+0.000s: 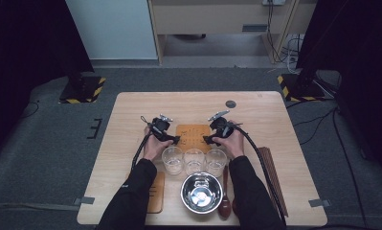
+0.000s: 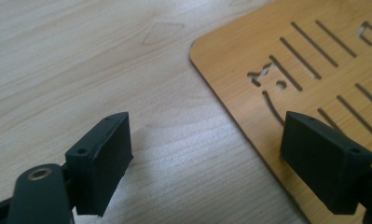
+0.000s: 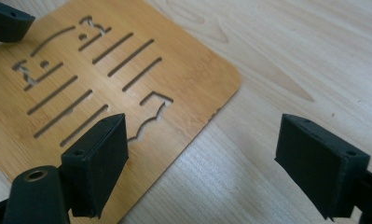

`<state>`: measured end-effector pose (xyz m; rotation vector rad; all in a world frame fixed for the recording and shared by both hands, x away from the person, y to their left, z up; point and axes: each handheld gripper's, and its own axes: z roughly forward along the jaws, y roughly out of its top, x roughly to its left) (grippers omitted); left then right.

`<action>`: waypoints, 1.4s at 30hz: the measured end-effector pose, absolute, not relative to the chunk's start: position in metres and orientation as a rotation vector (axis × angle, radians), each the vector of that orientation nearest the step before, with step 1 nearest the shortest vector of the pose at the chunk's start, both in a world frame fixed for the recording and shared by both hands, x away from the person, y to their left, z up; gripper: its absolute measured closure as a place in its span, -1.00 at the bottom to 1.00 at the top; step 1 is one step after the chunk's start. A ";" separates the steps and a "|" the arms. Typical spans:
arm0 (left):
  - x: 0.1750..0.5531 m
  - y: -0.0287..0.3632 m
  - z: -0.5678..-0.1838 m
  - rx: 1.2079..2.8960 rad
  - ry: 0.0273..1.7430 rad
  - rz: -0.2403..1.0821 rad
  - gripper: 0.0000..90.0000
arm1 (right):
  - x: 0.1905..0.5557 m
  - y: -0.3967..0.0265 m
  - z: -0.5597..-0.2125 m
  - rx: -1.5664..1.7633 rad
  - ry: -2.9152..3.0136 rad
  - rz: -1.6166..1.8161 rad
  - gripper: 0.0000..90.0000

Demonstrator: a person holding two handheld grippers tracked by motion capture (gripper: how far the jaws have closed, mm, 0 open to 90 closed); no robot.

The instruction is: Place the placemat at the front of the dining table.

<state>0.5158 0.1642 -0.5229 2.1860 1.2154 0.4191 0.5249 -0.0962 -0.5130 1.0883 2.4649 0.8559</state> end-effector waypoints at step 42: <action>0.516 0.163 -0.529 2.213 1.037 0.328 -0.78 | 0.528 -0.088 -0.527 1.142 2.434 0.857 -0.81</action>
